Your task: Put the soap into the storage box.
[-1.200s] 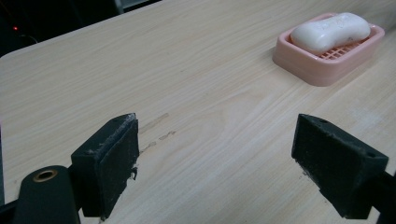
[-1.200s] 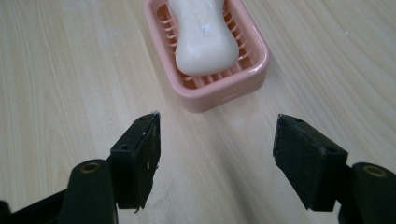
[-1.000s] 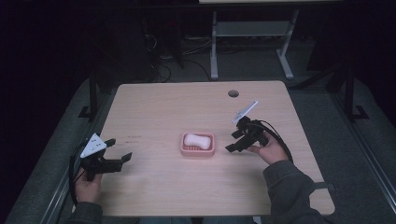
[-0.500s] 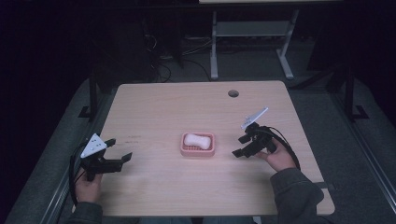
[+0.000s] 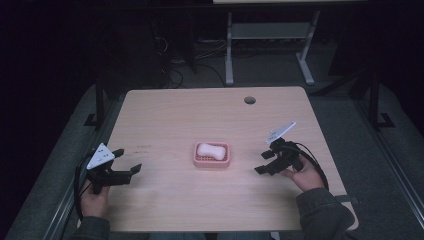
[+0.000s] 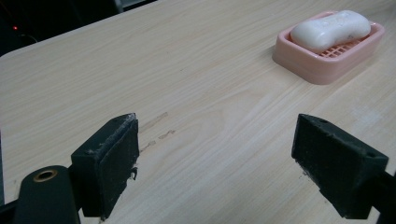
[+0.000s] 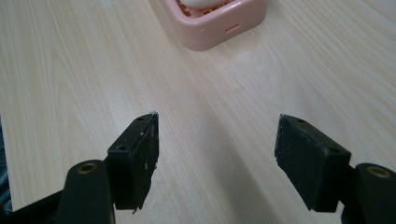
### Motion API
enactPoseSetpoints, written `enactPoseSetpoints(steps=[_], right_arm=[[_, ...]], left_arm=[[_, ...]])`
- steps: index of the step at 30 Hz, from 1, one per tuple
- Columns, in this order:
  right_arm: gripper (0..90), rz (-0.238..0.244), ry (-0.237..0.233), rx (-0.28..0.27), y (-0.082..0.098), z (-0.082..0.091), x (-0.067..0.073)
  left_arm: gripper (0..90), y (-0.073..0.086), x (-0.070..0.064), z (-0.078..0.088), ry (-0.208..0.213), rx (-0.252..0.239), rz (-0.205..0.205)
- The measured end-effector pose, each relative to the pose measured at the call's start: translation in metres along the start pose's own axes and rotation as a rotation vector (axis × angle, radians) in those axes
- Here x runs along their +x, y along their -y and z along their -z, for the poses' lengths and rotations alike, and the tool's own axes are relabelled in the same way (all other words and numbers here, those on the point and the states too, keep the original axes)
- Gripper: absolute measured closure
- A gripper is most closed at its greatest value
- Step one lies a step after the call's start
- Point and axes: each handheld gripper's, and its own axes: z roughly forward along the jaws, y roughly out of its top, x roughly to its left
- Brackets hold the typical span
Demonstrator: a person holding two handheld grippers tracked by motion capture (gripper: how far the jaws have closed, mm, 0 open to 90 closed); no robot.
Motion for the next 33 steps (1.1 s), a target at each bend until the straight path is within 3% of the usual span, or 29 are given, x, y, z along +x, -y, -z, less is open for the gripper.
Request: enactPoseSetpoints(steps=[33], right_arm=[[26.4, -0.048, 0.030, -0.061, 0.059, 0.015, 0.020]], left_arm=[[14.5, 0.000, -0.001, -0.001, -0.001, 0.008, -0.002]])
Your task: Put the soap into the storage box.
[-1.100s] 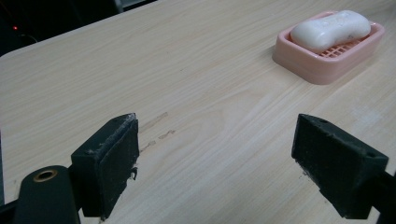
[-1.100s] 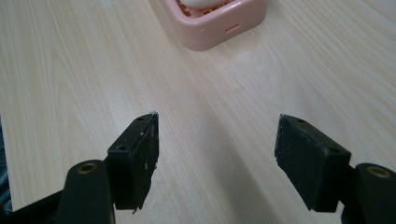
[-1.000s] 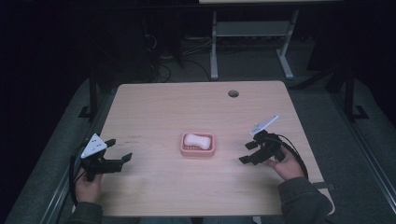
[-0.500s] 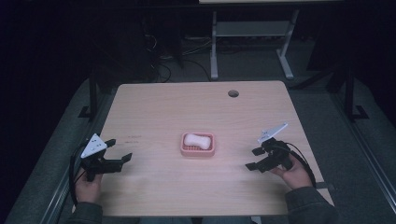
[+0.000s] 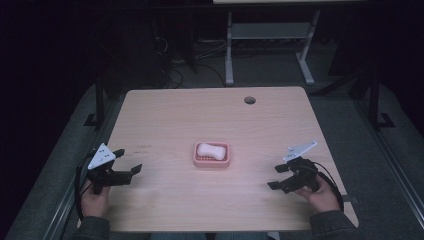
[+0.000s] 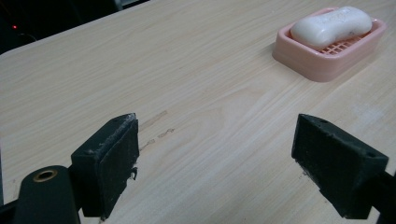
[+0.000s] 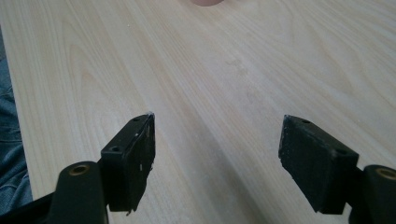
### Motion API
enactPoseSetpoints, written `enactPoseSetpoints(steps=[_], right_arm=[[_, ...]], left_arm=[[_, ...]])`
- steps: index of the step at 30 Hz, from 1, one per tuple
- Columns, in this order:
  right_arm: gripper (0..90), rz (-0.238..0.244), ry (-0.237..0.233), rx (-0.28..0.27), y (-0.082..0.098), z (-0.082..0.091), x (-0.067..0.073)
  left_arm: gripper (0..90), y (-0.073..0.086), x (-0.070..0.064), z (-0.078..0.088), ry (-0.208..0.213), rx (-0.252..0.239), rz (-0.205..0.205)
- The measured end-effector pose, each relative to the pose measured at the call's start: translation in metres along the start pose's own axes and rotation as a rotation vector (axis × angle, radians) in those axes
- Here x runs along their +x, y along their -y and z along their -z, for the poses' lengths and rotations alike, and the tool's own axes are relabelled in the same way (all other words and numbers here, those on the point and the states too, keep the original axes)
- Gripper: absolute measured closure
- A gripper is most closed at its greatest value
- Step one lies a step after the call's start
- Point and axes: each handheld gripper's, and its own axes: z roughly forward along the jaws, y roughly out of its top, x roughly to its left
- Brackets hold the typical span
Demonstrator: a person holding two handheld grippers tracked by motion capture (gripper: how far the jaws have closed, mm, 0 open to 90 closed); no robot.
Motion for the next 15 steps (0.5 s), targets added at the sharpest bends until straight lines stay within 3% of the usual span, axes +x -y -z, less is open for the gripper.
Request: enactPoseSetpoints(steps=[15], right_arm=[[25.1, -0.013, 0.041, -0.048, 0.030, 0.009, 0.013]], left_arm=[[14.5, -0.001, -0.002, -0.002, 0.001, 0.008, -0.014]])
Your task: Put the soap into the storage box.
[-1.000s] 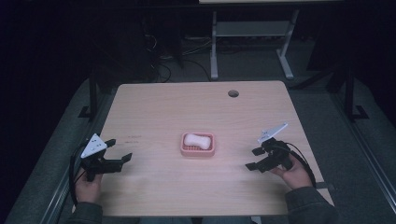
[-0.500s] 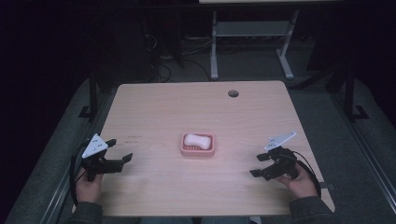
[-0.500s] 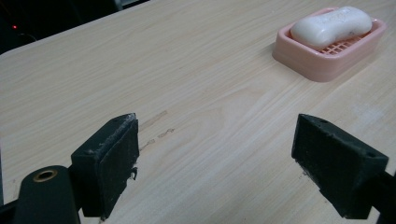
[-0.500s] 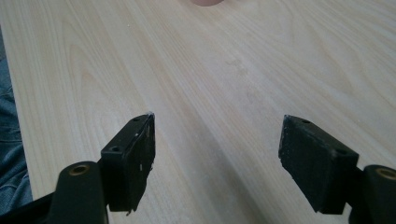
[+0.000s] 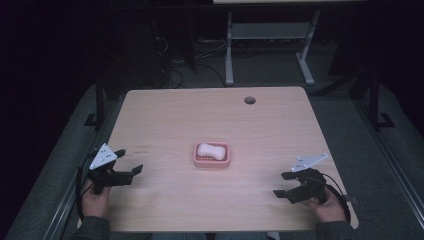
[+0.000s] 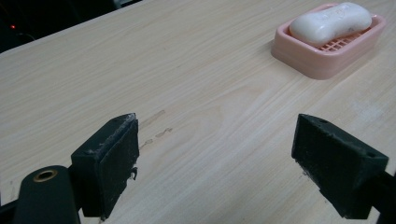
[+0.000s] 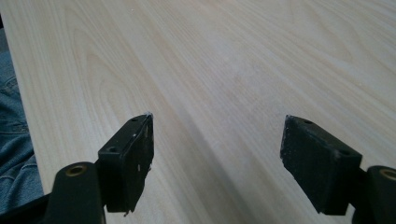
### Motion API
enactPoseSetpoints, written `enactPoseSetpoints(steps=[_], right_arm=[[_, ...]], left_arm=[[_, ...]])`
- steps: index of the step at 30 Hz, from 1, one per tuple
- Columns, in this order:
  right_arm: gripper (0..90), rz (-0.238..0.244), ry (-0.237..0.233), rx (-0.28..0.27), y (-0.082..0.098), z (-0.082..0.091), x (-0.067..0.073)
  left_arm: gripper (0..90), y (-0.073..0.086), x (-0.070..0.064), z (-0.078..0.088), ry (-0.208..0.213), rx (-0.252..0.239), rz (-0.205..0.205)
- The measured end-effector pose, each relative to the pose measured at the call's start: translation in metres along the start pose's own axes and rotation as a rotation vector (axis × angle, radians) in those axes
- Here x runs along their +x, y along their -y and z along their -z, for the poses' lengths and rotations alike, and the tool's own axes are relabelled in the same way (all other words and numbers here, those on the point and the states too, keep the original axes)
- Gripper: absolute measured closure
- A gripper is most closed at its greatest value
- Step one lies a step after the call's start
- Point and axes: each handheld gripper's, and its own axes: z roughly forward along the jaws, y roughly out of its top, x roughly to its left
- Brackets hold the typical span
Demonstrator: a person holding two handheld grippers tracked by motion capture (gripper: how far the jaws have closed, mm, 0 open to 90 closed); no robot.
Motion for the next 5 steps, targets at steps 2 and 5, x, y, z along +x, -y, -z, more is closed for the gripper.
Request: enactPoseSetpoints(steps=[2, 5], right_arm=[[25.0, 0.000, 0.003, -0.008, 0.0023, 0.0014, 0.0032], [24.4, 0.009, 0.007, -0.005, 0.0035, -0.0001, 0.0090]], left_arm=[[14.5, 0.0000, -0.0001, -0.0001, 0.001, 0.000, 0.000], [14.5, -0.0001, -0.0004, -0.0004, 0.001, 0.001, 0.001]])
